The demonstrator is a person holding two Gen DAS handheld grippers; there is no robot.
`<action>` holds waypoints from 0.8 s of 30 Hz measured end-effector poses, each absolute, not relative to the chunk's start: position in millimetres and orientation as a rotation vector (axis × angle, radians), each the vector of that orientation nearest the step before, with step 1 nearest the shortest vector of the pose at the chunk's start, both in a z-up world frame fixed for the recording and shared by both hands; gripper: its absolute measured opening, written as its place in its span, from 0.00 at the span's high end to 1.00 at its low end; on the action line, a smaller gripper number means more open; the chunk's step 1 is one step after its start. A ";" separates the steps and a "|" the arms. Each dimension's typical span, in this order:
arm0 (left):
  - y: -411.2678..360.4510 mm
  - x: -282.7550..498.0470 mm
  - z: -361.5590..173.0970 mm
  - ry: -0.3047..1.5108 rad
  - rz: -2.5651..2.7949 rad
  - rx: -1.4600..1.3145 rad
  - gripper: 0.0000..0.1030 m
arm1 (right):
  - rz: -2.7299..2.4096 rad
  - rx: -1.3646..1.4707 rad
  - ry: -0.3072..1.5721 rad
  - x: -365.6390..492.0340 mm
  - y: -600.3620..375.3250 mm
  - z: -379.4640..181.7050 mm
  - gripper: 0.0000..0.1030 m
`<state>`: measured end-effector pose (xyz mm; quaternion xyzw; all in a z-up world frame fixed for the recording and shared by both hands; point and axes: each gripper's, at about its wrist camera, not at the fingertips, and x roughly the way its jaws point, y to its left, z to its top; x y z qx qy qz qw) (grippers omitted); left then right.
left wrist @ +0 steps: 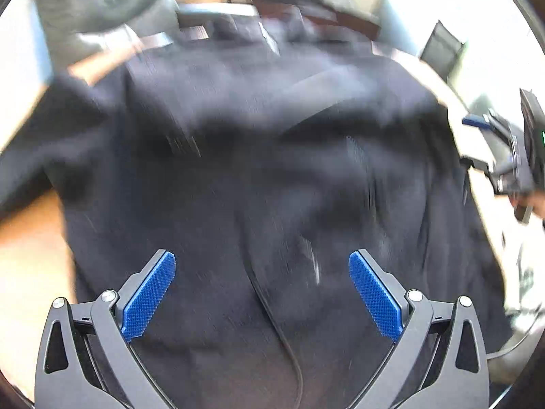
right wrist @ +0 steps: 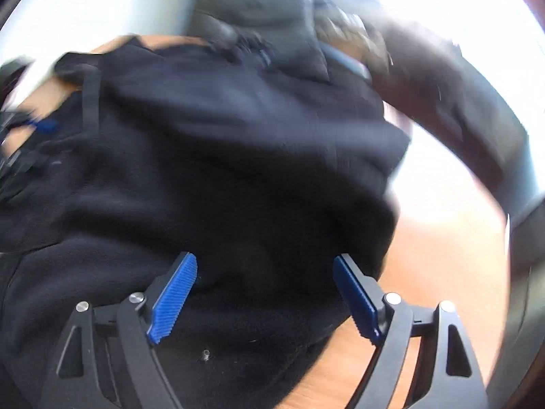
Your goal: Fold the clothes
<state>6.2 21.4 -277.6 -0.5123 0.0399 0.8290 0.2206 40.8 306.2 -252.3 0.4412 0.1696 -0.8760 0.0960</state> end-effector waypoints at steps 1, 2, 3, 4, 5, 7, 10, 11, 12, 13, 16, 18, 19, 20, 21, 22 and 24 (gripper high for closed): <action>18.9 -4.5 -264.6 0.085 2.316 -1.372 0.00 | -2.635 1.249 0.564 39.1 309.8 -240.7 0.16; 16.5 -17.6 -253.1 0.058 2.332 -1.331 0.00 | -2.664 1.232 0.609 32.3 315.9 -236.8 0.16; 14.3 -35.2 -247.6 0.027 2.330 -1.308 0.00 | -2.687 1.229 0.648 24.0 322.5 -236.1 0.16; 12.2 -49.1 -248.9 0.004 2.322 -1.307 0.00 | -2.693 1.247 0.679 13.5 330.3 -241.3 0.16; 10.7 -63.0 -251.4 -0.017 2.315 -1.308 0.00 | -2.690 1.275 0.707 2.0 338.7 -249.2 0.17; 9.0 -91.7 -268.8 -0.035 2.299 -1.353 0.00 | -2.658 1.331 0.741 -17.3 350.3 -267.6 0.32; 2.3 -118.3 -299.4 -0.075 2.250 -1.464 0.00 | -2.627 1.367 0.706 -26.6 351.1 -276.0 0.61; 0.5 -118.4 -303.9 -0.098 2.242 -1.477 0.00 | -2.631 1.364 0.692 -27.1 349.7 -274.6 0.66; -1.2 -118.5 -308.4 -0.121 2.233 -1.490 0.00 | -2.635 1.361 0.677 -27.6 348.3 -273.2 0.74; -2.1 -118.6 -312.5 -0.142 2.225 -1.500 0.00 | -2.658 1.346 0.651 -26.4 347.0 -267.3 0.78; -4.0 -114.5 -301.4 -0.178 2.245 -1.441 0.00 | -2.702 1.352 0.611 -21.9 344.6 -260.2 0.80; -5.5 -112.8 -285.1 -0.201 2.270 -1.369 0.00 | -2.704 1.392 0.615 -19.9 343.9 -264.6 0.80; -5.9 -113.3 -277.7 -0.211 2.278 -1.334 0.00 | -2.705 1.412 0.617 -18.9 343.6 -266.8 0.79; -6.1 -114.6 -272.5 -0.219 2.280 -1.312 0.00 | -2.706 1.432 0.619 -17.9 343.2 -269.0 0.79; -5.7 -117.6 -273.2 -0.223 2.265 -1.321 0.00 | -2.706 1.452 0.621 -16.9 342.9 -271.2 0.76; -5.3 -120.6 -273.9 -0.228 2.250 -1.330 0.00 | -2.707 1.472 0.623 -15.9 342.5 -273.4 0.70; -1.8 -126.6 -281.9 -0.205 2.226 -1.361 0.00 | -2.715 1.485 0.623 -13.9 343.0 -276.8 0.66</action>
